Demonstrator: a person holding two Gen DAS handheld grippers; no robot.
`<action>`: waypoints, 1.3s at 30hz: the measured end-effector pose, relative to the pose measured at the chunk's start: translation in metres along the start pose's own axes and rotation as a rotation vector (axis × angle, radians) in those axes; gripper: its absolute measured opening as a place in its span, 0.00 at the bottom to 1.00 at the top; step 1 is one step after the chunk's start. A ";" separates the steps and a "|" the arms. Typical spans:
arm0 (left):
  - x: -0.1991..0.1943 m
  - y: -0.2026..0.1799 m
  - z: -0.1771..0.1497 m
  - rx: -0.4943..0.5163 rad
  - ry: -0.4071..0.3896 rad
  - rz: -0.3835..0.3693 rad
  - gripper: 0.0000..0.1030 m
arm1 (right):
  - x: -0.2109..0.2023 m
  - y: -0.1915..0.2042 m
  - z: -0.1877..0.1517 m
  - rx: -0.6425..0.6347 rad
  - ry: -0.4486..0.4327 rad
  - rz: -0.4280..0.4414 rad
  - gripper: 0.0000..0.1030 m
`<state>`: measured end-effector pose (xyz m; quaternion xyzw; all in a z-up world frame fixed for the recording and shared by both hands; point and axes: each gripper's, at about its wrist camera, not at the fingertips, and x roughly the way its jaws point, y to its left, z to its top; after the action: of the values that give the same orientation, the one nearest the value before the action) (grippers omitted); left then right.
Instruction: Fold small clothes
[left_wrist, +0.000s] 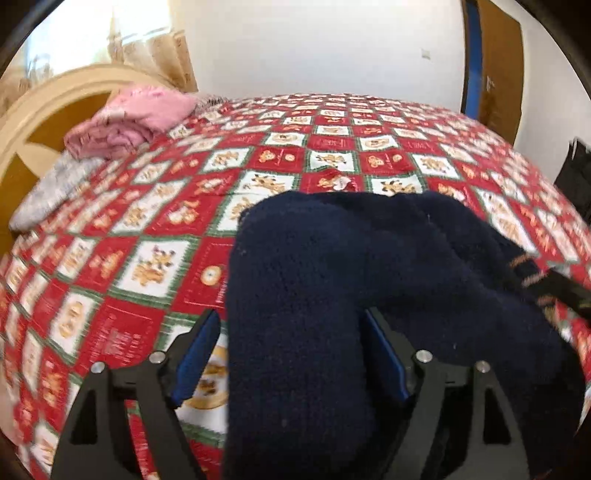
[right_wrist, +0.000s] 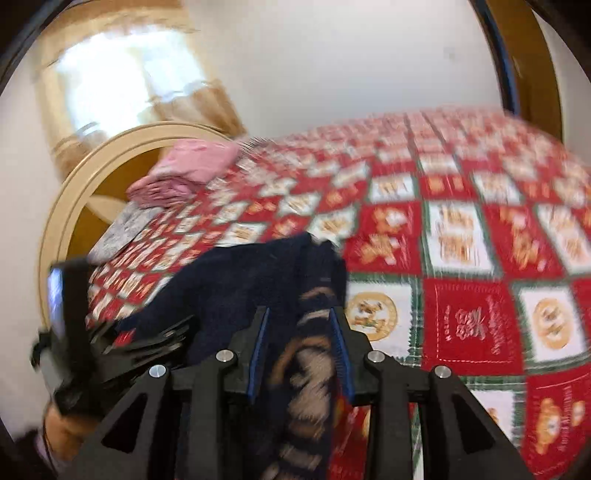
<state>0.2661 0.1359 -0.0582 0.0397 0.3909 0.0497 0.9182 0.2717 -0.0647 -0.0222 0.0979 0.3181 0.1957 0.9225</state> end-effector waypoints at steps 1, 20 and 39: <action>-0.006 0.000 0.000 0.014 -0.007 0.018 0.80 | -0.009 0.011 -0.005 -0.044 -0.007 -0.002 0.33; -0.044 -0.001 -0.060 -0.132 0.051 -0.002 0.88 | -0.028 0.034 -0.096 -0.033 0.161 -0.031 0.18; -0.161 -0.021 -0.148 -0.086 -0.032 -0.123 0.88 | -0.186 0.091 -0.140 -0.062 -0.214 -0.045 0.20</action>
<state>0.0497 0.1010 -0.0480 -0.0231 0.3753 0.0091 0.9266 0.0227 -0.0527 -0.0017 0.0827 0.2136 0.1731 0.9579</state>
